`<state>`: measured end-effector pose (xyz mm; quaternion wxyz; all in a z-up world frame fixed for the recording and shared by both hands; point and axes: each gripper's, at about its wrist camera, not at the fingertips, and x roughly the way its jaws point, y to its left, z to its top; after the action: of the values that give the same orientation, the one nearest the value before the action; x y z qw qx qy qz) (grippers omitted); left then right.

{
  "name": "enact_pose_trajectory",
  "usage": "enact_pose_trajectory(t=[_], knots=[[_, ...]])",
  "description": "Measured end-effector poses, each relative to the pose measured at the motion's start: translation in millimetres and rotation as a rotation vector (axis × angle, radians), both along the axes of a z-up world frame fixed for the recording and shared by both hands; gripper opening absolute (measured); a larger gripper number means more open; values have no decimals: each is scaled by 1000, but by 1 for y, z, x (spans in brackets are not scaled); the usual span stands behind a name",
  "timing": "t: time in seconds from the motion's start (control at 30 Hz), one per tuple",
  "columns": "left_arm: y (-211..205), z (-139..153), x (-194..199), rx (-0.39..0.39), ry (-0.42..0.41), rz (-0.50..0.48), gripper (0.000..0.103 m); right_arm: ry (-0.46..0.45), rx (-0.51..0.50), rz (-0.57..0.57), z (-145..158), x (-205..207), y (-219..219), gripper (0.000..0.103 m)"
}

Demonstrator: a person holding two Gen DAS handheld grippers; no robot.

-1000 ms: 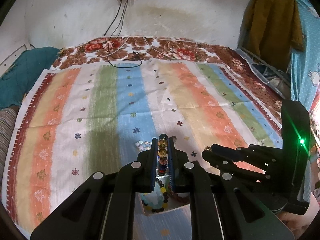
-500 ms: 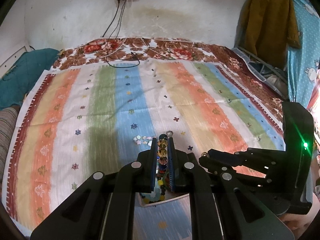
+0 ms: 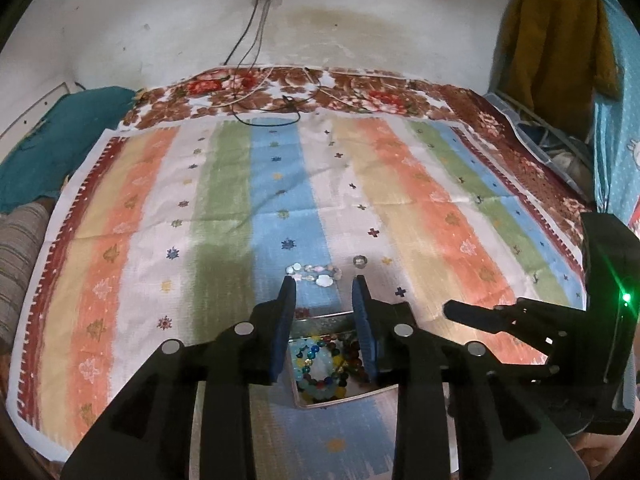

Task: Organize jewelry
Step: 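Lower the ring and bracelet into the tin and open both tools, then move both open tools toward the shell bracelet and silver ring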

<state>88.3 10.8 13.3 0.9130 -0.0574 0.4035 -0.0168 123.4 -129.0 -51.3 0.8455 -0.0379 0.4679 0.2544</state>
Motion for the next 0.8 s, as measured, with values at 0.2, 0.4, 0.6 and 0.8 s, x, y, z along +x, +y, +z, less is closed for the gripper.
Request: enact_pose_trajectory(t=[0.2, 0.4, 0.6, 0.8], knots=[[9, -3, 5, -6, 16, 31, 36, 14, -5, -39, -2, 7, -6, 51], [11, -8, 12, 2, 30, 48, 46, 8, 5, -58, 0, 13, -10, 60], [21, -13, 23, -18, 59, 74, 49, 4, -10, -96, 0, 24, -14, 61], [30, -22, 33, -29, 92, 94, 63, -1, -26, -117, -1, 38, -16, 72]])
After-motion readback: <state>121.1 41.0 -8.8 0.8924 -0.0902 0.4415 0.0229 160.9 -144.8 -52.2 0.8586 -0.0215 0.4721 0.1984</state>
